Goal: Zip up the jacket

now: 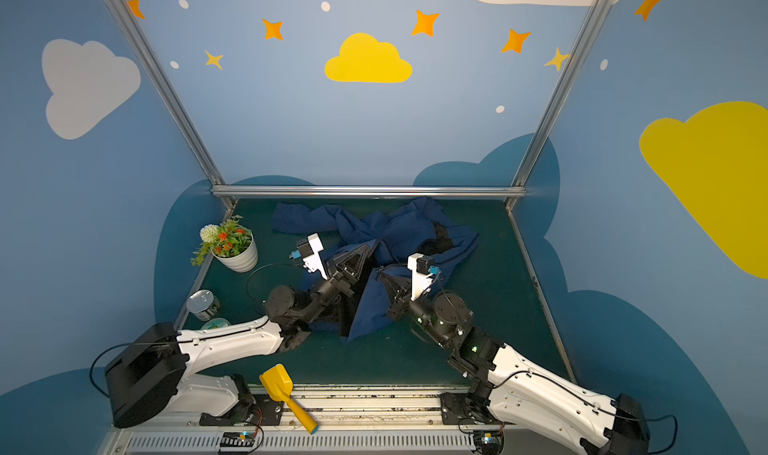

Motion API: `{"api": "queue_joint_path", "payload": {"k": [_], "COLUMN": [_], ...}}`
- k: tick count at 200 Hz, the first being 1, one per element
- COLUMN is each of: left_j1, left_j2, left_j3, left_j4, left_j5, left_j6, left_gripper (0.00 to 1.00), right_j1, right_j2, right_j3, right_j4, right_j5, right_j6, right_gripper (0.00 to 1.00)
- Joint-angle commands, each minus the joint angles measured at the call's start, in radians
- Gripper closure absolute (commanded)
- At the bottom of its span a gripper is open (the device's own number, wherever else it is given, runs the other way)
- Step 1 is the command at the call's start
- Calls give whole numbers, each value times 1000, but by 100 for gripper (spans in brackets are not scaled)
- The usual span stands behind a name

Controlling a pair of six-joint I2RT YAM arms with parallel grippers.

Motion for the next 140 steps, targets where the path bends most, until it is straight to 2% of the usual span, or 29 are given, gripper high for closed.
{"api": "queue_joint_path", "payload": {"k": [1, 29, 64, 140], "left_j1": [-4, -6, -23, -36], "left_j2": [-6, -4, -9, -20], "left_j3": [40, 48, 55, 64], "left_j4": [51, 51, 17, 4], "left_j5": [23, 38, 24, -4], "left_j6": [48, 79, 129, 200], "left_gripper": [97, 97, 97, 97], "right_j1": [19, 43, 97, 121], "right_j2": [3, 14, 46, 60], "right_j3": [75, 81, 129, 145], "right_j4": [68, 83, 75, 68], "right_j5": [19, 71, 156, 203], "right_j6": [-47, -61, -144, -189], "right_gripper": [100, 100, 100, 100]}}
